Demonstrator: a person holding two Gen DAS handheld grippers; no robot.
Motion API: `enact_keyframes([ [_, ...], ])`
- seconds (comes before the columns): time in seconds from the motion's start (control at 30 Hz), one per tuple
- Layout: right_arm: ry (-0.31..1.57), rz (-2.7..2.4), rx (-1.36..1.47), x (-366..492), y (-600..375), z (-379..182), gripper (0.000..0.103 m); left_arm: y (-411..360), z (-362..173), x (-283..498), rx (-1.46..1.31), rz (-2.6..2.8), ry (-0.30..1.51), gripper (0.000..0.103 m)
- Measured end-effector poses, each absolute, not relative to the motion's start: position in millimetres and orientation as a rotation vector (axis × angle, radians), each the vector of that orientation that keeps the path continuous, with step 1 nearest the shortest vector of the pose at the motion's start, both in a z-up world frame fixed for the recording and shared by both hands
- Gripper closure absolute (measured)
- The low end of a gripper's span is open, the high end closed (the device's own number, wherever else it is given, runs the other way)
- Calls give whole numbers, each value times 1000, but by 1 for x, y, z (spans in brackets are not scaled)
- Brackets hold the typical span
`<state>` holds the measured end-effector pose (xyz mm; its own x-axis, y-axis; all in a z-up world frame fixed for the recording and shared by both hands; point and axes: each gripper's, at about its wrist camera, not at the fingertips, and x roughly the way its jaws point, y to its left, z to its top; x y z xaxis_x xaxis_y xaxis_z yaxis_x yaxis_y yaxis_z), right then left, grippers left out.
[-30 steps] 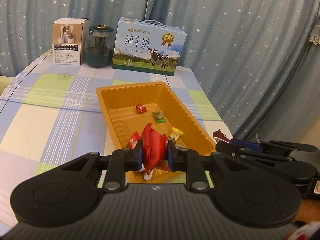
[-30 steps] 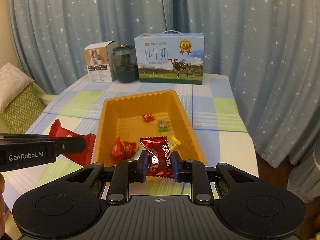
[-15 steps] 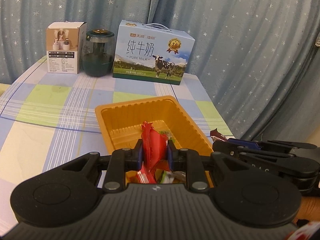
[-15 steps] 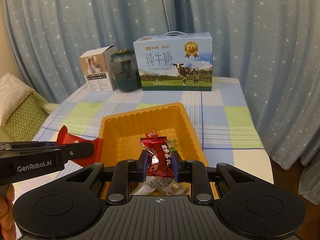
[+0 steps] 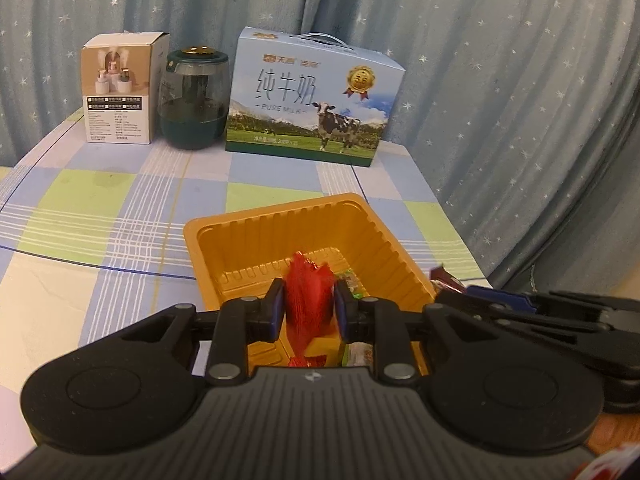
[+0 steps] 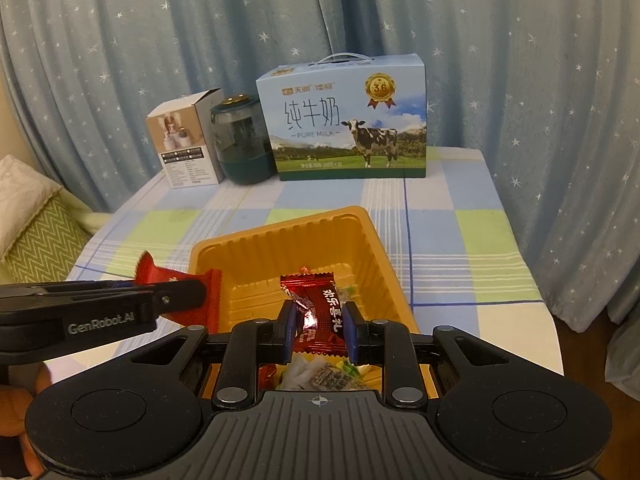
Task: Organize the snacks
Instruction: 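Open both tools to drop the red candies into the tray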
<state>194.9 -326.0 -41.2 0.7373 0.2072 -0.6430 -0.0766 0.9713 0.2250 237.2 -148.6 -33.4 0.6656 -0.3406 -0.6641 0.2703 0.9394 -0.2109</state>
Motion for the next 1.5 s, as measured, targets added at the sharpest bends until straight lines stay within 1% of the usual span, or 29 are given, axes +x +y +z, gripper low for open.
enact_keyframes([
  [0.03, 725, 155, 191, 194, -327, -41, 78, -148, -33, 238, -99, -343, 767, 72],
  [0.27, 725, 152, 199, 189, -329, -40, 78, -138, -27, 234, -92, -327, 758, 71],
  [0.47, 718, 171, 199, 186, -323, -34, 78, -134, -27, 220, -61, -314, 768, 67],
  [0.6, 710, 181, 195, 184, -318, -29, 78, -132, -26, 212, -52, -309, 771, 61],
  [0.87, 703, 189, 185, 185, -313, -23, 78, -128, -27, 204, -51, -304, 782, 60],
  [1.1, 704, 195, 180, 190, -309, -23, 78, -124, -30, 204, -48, -300, 784, 56],
  [1.23, 708, 197, 176, 195, -306, -26, 78, -119, -31, 206, -54, -291, 783, 50],
  [1.5, 717, 200, 178, 206, -303, -32, 78, -105, -35, 209, -62, -265, 783, 44],
])
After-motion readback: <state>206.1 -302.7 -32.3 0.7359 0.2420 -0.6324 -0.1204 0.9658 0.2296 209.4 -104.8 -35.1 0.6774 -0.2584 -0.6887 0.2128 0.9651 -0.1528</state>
